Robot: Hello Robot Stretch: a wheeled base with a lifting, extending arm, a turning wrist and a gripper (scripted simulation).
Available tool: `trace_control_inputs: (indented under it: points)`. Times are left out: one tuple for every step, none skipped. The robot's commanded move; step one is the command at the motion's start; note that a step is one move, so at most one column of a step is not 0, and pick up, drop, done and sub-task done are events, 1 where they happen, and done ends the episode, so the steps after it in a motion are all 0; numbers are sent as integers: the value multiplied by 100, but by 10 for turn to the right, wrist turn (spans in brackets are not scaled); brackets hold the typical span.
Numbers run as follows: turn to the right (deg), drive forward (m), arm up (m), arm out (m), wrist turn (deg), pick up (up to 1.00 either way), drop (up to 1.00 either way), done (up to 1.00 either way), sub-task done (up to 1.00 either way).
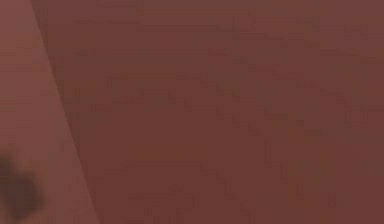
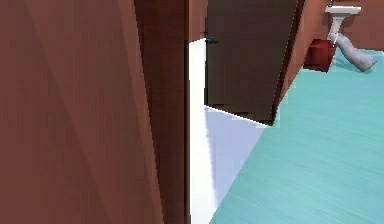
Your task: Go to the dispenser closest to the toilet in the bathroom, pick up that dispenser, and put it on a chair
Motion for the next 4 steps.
trace_control_inputs:
  points:
    - [-450, 0, 0, 0, 0, 0, 0, 0, 0]
    - [-450, 0, 0, 0, 0, 0, 0, 0, 0]
    - [-450, 0, 0, 0, 0, 0, 0, 0, 0]
    - [-90, 0, 0, 0, 0, 0, 0, 0, 0]
